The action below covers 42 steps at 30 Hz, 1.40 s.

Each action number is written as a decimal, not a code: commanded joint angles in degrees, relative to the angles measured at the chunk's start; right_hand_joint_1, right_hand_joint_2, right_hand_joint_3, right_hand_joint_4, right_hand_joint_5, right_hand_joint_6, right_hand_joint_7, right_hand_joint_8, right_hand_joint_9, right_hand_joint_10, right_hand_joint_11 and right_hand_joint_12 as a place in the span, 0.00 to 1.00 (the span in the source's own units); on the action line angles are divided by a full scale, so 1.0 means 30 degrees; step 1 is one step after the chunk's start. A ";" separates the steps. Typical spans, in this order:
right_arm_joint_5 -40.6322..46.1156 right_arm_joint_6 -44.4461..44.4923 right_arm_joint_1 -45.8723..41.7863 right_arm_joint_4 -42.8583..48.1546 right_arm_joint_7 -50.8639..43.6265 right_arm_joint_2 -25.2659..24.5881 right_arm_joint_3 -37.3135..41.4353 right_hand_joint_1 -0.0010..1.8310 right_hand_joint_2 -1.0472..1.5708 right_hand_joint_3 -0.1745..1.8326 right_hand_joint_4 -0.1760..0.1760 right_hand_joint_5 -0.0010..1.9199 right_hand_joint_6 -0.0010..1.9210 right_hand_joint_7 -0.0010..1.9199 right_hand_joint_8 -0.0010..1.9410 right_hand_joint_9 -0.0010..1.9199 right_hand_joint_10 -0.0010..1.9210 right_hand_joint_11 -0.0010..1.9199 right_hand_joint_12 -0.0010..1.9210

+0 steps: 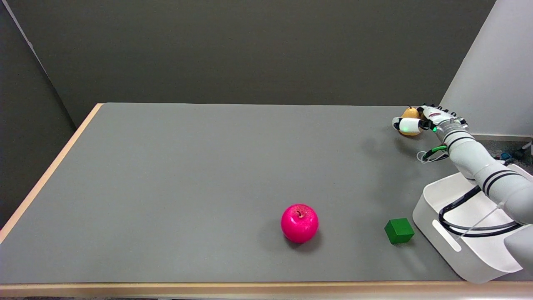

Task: Pick up the yellow pear.

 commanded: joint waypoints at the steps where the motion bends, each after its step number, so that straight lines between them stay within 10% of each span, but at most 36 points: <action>1: -0.0004 -0.0281 0.1627 -0.1621 0.0186 -0.0896 -0.1290 0.15 0.62 0.56 0.40 0.09 0.23 0.12 0.18 0.08 0.37 0.00 0.57; 21: -0.0417 0.0016 0.1641 -0.1350 0.0186 -0.1209 -0.1622 0.49 0.68 0.56 0.47 0.12 0.25 0.19 0.20 0.18 0.45 0.15 0.76; 26: -0.2370 0.0536 0.1509 -0.1144 0.0921 -0.1209 -0.1722 0.51 0.73 0.53 0.54 0.13 0.51 0.26 0.39 0.26 0.55 0.22 0.82; 29: -0.3943 0.1235 0.1373 -0.0883 0.2371 -0.1148 -0.1743 0.59 0.89 0.17 0.32 0.22 0.92 0.35 0.78 0.31 0.64 0.16 0.94; 42: -0.6822 0.3848 0.0665 0.4650 0.5086 0.0361 -0.1320 0.60 0.89 0.17 0.26 0.24 0.85 0.37 0.84 0.36 0.85 0.06 1.00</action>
